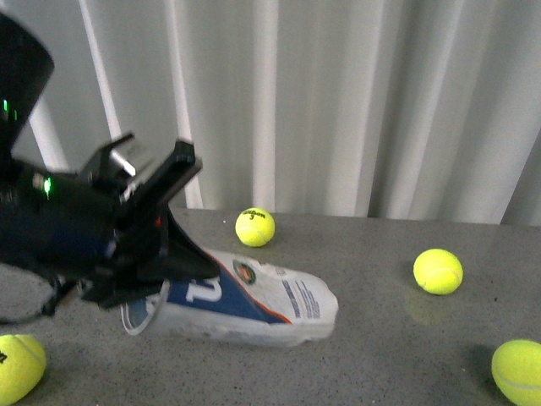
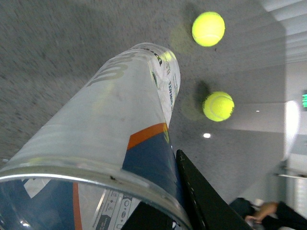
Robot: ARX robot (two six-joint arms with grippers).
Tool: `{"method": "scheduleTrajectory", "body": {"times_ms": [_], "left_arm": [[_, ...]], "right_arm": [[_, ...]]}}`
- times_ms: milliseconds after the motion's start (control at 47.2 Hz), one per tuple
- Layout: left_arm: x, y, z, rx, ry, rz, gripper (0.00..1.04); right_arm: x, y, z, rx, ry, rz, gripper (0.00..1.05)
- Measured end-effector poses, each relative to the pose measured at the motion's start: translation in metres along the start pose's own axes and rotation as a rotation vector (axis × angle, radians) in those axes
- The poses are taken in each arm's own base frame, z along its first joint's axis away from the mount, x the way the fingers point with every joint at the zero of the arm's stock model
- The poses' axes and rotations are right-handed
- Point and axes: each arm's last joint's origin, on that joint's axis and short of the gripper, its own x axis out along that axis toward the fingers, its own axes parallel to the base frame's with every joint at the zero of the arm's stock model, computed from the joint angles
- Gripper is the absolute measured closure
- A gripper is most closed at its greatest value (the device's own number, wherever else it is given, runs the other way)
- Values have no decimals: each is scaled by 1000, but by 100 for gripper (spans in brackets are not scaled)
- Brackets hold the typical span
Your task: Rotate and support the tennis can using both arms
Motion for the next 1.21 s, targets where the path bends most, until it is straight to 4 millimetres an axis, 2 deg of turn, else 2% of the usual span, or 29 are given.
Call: {"method": "scheduleTrajectory", "body": {"times_ms": [127,254,424,551,678,889,1207], "left_arm": [[-27,-46,31,197,19,181,101],[-36,-79,43,384,87,346,101],[-36,-116,43,614,223,494,101],[-22,-138,29,782,365,527,101],[5,-141,15,878,468,495,101],[40,-125,9,940,552,512,101],[63,-109,8,1005,626,573,101]], "right_arm": [[0,0,0,0,0,0,7],[0,0,0,0,0,0,7],[0,0,0,0,0,0,7],[0,0,0,0,0,0,7],[0,0,0,0,0,0,7],[0,0,0,0,0,0,7],[0,0,0,0,0,0,7]]}}
